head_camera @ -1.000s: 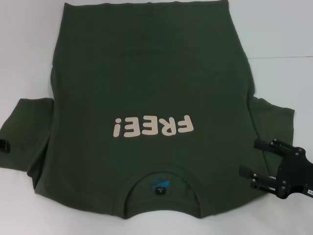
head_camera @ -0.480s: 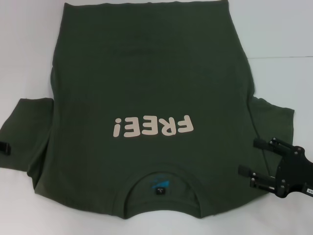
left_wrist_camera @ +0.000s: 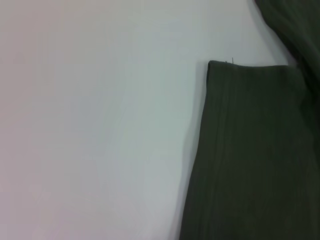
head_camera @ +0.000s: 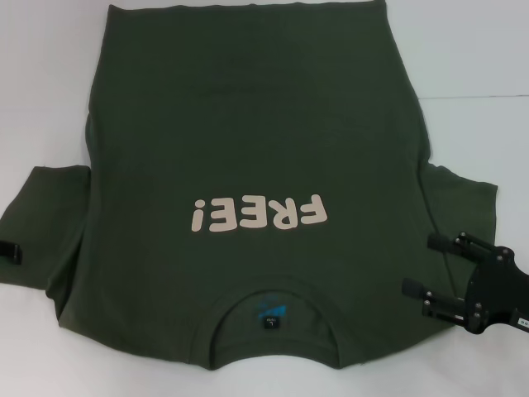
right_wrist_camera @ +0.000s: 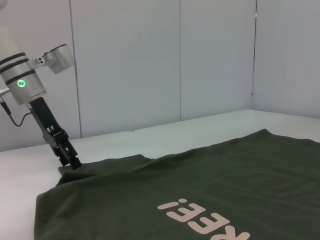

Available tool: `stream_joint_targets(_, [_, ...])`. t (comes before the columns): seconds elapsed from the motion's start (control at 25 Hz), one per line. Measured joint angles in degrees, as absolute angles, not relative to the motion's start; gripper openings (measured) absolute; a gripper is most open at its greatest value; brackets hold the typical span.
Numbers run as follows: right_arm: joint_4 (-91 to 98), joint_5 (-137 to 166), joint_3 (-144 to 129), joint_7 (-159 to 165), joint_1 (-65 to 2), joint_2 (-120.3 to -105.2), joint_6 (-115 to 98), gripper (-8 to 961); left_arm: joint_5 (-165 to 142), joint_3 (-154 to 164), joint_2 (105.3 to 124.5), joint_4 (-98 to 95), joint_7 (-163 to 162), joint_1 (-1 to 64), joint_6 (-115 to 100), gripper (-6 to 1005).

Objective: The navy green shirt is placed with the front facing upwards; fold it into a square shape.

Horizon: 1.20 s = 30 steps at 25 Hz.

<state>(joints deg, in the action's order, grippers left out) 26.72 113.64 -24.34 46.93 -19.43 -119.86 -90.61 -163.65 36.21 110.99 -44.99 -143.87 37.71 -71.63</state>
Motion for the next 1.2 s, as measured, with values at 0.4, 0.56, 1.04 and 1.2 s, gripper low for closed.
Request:
stream_joint_targets(0.4, [26.7,113.6,-24.3,46.9,-19.4,-119.87,-90.6,837,-163.4,36.2,110.88,-43.6,-143.9,38.5,-72.7,947])
stream_joint_targets(0.56, [26.7,113.6,-24.3,46.9,-19.4,-119.86,-90.6,837,-163.6,36.2,110.85,-44.2,-144.3,38.5,-72.6,947])
stream_joint_targets(1.04, [26.7,113.6,-24.3,46.9,-19.5,-119.87,-90.6,837,-163.7,36.3,110.89,-45.0,-144.5,38.3,-71.3,947])
stream_joint_targets(1.2, [26.8,113.6,-24.3,47.0,-19.5,-119.86,-90.6,837,-163.7,37.3,110.94,-45.0,-144.5,38.1,-70.9,947])
